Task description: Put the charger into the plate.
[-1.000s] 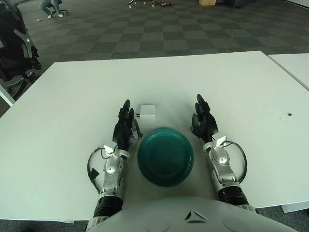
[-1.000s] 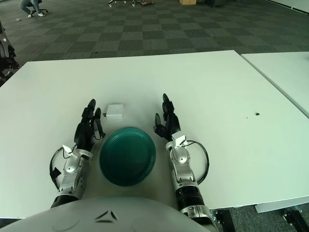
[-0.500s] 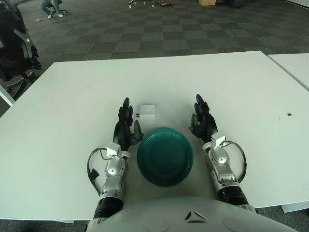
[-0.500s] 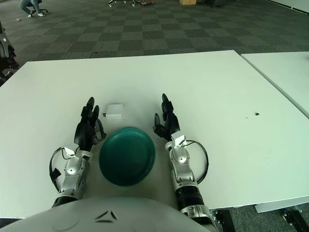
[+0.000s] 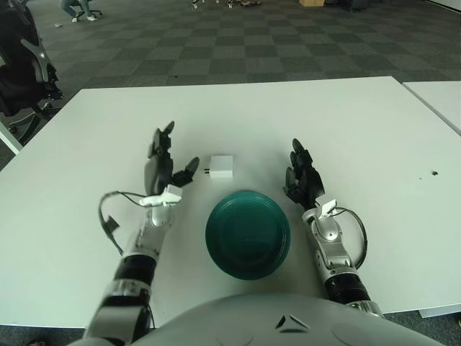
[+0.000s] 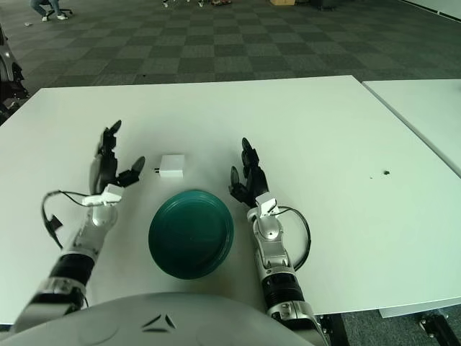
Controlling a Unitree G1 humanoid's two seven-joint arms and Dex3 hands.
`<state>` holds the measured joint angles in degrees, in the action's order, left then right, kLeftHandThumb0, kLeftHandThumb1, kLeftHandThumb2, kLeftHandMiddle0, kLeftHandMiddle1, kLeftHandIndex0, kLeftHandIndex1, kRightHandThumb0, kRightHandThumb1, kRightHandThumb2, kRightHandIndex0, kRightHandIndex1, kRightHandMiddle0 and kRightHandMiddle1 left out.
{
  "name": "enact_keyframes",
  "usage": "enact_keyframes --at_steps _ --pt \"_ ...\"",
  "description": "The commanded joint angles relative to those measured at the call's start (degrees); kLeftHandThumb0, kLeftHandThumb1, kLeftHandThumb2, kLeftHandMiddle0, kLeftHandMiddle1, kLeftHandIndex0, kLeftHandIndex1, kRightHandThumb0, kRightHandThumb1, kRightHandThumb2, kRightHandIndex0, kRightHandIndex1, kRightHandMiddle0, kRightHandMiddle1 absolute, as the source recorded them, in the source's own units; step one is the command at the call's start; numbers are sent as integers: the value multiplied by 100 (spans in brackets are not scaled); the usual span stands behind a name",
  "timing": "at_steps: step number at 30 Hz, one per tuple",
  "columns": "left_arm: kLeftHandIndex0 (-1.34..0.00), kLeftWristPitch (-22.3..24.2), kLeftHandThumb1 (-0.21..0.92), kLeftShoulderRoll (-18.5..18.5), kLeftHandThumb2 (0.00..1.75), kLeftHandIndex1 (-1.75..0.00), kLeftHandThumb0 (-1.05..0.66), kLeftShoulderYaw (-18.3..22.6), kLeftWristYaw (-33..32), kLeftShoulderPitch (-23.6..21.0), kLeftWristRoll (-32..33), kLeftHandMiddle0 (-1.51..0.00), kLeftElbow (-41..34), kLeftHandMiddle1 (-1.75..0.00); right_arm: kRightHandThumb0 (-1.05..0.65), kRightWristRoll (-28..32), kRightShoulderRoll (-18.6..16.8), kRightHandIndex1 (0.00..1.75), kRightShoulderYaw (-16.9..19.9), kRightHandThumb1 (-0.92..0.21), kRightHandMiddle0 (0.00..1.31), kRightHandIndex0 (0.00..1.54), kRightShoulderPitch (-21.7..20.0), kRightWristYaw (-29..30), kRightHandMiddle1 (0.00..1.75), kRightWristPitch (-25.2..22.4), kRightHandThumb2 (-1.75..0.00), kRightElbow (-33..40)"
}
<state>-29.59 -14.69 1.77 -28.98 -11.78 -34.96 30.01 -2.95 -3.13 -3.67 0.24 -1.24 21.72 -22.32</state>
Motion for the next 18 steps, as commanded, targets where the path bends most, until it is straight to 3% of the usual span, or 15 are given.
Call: enact_keyframes --at_steps 1,4,8,18 --pt "0 95 92 -646 54 -114 -105 -480 810 -613 -332 -26 -72 -4 -76 51 -47 0 45 -92 0 0 475 19 14 -813 -80 -1222" --pt "0 66 92 -871 51 -119 -105 -715 1183 -833 -391 -25 -71 -3 -77 39 -89 0 44 -92 0 0 392 60 14 -820 -80 -1319" --pt "0 -94 92 -1117 46 -127 -105 -1116 1415 -1309 -637 -24 493 -2 -78 33 -136 0 43 -92 0 0 319 111 14 -814 -79 -1430" --pt "-1 -770 92 -1398 34 -137 -105 -1807 2090 -2058 -614 -24 1668 -1 -79 26 -187 0 34 -92 0 0 274 160 12 -645 -79 -1733"
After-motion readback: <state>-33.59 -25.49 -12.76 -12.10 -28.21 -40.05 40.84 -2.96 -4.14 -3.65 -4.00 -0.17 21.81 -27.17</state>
